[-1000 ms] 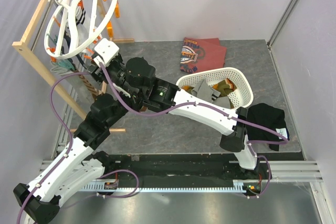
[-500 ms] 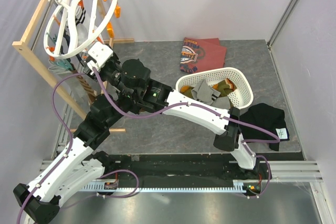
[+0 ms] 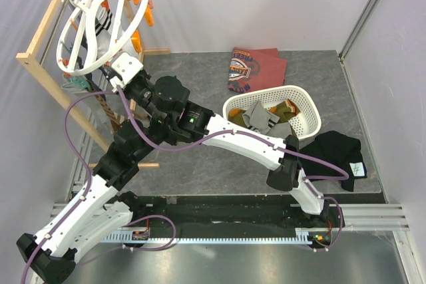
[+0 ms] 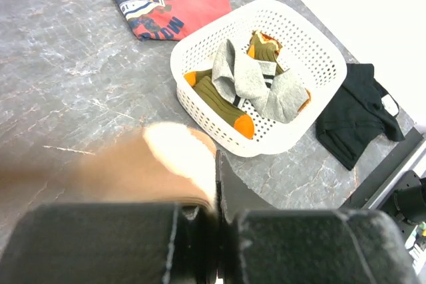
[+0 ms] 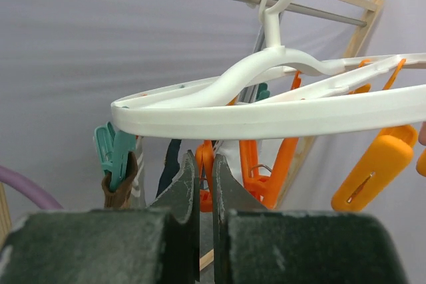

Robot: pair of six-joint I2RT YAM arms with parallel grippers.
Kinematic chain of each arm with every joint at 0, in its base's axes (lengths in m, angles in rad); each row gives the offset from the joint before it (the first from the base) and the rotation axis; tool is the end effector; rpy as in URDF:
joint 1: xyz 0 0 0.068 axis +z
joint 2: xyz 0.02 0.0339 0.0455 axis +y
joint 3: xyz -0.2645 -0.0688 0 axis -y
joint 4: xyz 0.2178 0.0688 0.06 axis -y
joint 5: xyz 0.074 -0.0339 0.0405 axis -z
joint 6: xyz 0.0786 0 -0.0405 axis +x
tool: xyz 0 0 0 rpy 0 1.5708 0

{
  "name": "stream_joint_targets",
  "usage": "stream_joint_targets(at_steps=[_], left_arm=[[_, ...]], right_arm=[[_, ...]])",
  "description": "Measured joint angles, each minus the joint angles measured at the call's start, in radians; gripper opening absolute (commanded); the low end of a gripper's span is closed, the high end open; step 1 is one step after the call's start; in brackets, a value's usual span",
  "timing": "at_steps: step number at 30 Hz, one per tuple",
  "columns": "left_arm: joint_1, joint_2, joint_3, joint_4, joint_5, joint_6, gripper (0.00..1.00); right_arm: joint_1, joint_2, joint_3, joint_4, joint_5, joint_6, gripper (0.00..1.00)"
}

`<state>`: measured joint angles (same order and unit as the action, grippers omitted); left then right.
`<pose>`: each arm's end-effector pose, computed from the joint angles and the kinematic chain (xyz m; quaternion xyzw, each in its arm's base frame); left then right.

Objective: Remove the socks clipped to the hanger

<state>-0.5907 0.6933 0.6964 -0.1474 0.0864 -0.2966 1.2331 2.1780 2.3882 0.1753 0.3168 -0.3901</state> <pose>0.1498 -0.1086 0.3213 0.1387 0.7432 -0.3101 0.5764 0.1918 0.4723 0.4908 -0.3100 0.4746 0.2547 0.7834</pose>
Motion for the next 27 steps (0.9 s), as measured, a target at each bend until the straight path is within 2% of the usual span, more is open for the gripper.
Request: stream_joint_targets(at_steps=[4, 5, 8, 12, 16, 19, 27], left_arm=[[0.0, -0.012, 0.0, -0.007, -0.005, 0.0, 0.02], [0.0, -0.016, 0.0, -0.015, -0.005, 0.0, 0.02], [0.0, -0.036, 0.0, -0.045, 0.001, -0.001, 0.02], [0.0, -0.081, 0.001, -0.092, 0.03, -0.006, 0.02], [-0.001, -0.105, 0.029, -0.165, 0.076, -0.011, 0.02], [-0.001, -0.105, 0.057, -0.195, 0.108, -0.014, 0.02], [0.0, -0.107, 0.148, -0.221, 0.21, -0.02, 0.02]], right_arm=[[-0.005, -0.003, -0.009, 0.02, -0.001, 0.005, 0.0], [-0.005, -0.007, -0.018, 0.025, -0.002, 0.009, 0.14], [-0.006, -0.034, -0.068, 0.032, -0.005, 0.032, 0.39], [-0.012, -0.134, -0.222, 0.053, -0.022, 0.096, 0.56], [-0.017, -0.331, -0.465, 0.049, -0.064, 0.185, 0.8], [-0.013, -0.526, -0.67, 0.051, -0.098, 0.241, 0.88], [-0.011, -0.99, -1.161, 0.048, -0.171, 0.278, 0.88]])
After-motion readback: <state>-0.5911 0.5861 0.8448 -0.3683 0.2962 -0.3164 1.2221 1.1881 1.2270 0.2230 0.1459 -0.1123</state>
